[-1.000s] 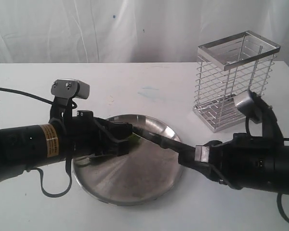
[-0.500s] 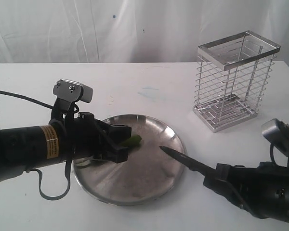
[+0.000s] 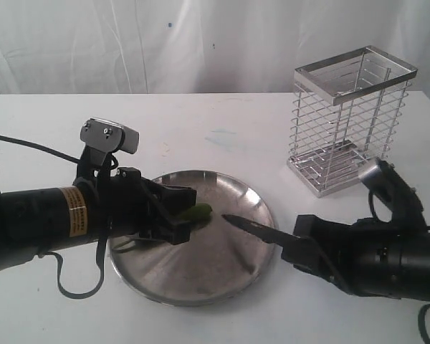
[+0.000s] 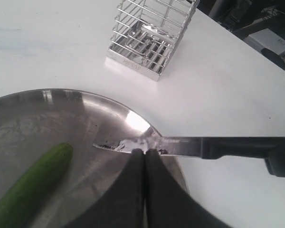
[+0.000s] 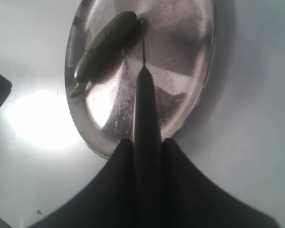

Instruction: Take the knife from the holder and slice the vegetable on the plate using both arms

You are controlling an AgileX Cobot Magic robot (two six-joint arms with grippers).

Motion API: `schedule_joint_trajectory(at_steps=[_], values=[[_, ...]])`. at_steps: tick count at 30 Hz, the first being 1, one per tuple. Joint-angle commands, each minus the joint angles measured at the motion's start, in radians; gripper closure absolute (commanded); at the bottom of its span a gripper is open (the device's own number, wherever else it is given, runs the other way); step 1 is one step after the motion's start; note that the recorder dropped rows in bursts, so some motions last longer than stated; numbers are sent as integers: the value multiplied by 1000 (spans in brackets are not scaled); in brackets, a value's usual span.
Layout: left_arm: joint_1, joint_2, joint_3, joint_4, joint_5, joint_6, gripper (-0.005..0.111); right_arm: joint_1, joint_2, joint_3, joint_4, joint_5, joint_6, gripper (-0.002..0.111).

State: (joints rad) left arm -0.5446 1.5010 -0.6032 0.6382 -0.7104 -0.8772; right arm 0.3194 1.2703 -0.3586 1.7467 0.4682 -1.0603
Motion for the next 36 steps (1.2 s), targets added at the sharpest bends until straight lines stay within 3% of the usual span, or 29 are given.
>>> schedule_joint_trajectory(at_steps=[1,4,8,13,29,36], values=[[4,-12,-3,93,5,-11,107,-1,139,-51,-2,40,-16,108],[4,-12,-3,121,5,-17,107,-1,201,-71,-2,91,-68,108],[4,-12,-3,121,5,-17,107,-1,259,-73,-2,30,-73,108],[4,-12,-3,121,4,-17,107,-1,330,-78,-2,149,-123,108],[4,-12,-3,126,4,-17,107,-1,409,-98,-2,180,-106,64],[4,-12,-3,180,8,-46,107,-1,409,-106,-2,172,-106,63]])
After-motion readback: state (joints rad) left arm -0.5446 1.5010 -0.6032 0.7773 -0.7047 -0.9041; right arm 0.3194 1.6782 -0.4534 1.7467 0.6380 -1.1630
